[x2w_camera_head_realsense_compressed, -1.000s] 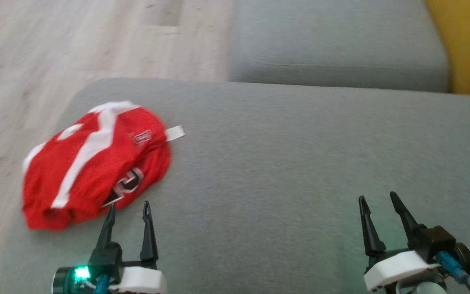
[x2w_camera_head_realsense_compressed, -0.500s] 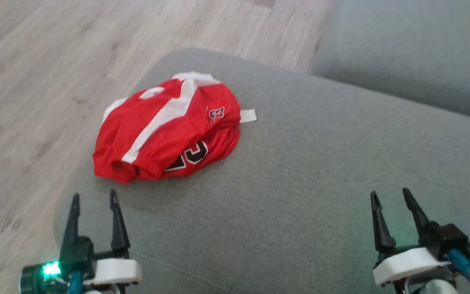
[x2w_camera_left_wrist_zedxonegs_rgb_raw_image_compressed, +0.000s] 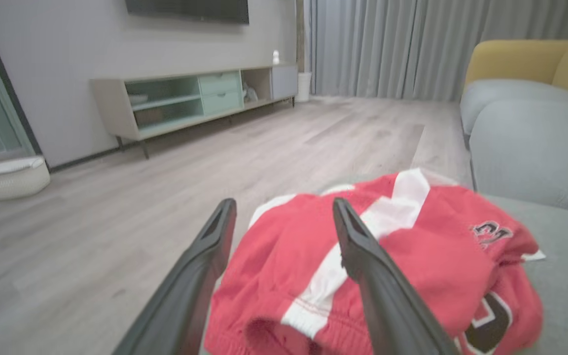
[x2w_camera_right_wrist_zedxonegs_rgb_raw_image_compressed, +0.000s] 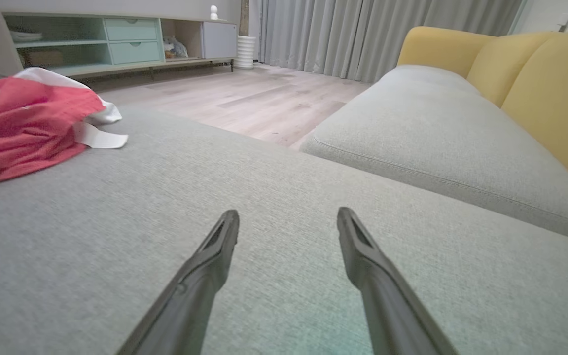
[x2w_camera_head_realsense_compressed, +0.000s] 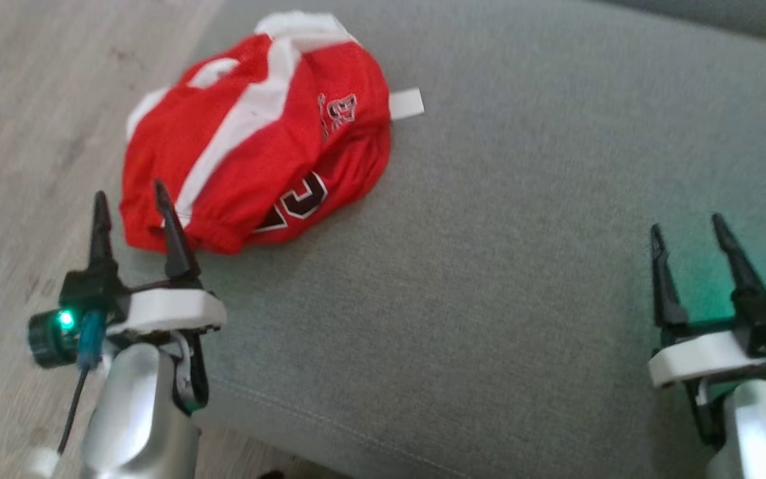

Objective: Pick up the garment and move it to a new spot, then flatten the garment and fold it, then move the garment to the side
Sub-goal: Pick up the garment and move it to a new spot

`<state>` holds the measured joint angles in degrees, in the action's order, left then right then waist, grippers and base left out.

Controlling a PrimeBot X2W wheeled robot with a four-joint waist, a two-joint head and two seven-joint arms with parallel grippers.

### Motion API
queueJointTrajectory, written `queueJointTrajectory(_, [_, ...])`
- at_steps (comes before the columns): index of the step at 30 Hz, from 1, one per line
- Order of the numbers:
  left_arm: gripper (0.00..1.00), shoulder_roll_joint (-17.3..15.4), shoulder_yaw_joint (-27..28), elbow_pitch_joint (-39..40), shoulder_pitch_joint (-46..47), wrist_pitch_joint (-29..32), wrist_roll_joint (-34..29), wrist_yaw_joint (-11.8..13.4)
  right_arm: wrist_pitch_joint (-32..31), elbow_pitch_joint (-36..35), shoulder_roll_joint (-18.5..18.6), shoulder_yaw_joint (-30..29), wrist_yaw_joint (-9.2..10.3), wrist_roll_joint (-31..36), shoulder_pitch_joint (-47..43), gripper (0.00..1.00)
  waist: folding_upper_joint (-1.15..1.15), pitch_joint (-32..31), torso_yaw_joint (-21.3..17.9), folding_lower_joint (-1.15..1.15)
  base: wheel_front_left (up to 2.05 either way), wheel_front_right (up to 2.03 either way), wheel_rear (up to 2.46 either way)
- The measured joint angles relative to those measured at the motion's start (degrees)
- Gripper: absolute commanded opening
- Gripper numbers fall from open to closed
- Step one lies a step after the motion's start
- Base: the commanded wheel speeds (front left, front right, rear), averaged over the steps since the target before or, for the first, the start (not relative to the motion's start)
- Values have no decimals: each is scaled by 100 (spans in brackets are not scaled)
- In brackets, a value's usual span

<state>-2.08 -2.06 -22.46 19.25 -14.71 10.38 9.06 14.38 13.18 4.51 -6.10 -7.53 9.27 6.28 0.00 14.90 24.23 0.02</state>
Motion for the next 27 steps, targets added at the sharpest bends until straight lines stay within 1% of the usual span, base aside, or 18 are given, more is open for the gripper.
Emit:
queueJointTrajectory(2, [100, 21, -45, -544, 232, 0, 256, -10, 0, -25, 91, -7, 0, 9, 53, 100, 0, 192, -41, 0, 0, 0, 0])
queueJointTrajectory(7, [100, 57, -148, -1790, 767, 0, 824, -218, 1, -64, 169, 46, 0, 42, 153, 100, 0, 489, -217, -1, 0, 0, 0])
queueJointTrajectory(10, [100, 65, -172, -2353, 1074, 0, 1156, -375, 1, -88, 170, 60, 0, 42, 170, 100, 0, 584, -330, -1, 0, 0, 0])
queueJointTrajectory(11, [100, 67, -171, -2431, 1146, 1, 1194, -398, 1, -89, 170, 62, 0, 42, 169, 100, 0, 610, -359, -1, 0, 0, 0])
queueJointTrajectory(12, [75, 68, -169, -2432, 1196, 1, 1176, -402, 1, -89, 170, 60, 0, 42, 169, 100, 0, 633, -381, -2, 0, 0, 0])
queueJointTrajectory(13, [24, 68, -159, -2393, 1236, 0, 1163, -401, 1, -90, 170, 59, 0, 42, 169, 100, 0, 652, -398, -2, 0, 0, 0])
queueJointTrajectory(14, [0, 68, -151, -2323, 1257, 0, 1134, -400, 1, -90, 170, 59, 0, 42, 170, 100, 0, 665, -412, -2, 0, 0, 0])
queueJointTrajectory(18, [0, 73, -105, -2143, 1256, 1, 877, -400, 1, -76, 156, 63, 0, 41, 175, 100, 0, 613, -459, -2, 0, 0, 0])
queueJointTrajectory(23, [0, 30, 79, -1464, 1219, 1, 368, -404, 1, -46, 66, 69, 0, 8, 247, 100, 0, 415, -560, -3, 0, 0, 0])
queueJointTrajectory(25, [0, -30, 99, -1141, 1217, 0, 174, -460, 1, -30, -15, 73, 0, -21, 252, 100, 0, 296, -605, -3, 0, 0, 0])
queueJointTrajectory(27, [0, -157, 102, -853, 1220, 0, -44, -541, 1, 24, -54, 111, 0, -47, 247, 100, 0, 165, -664, -3, 0, 0, 0])
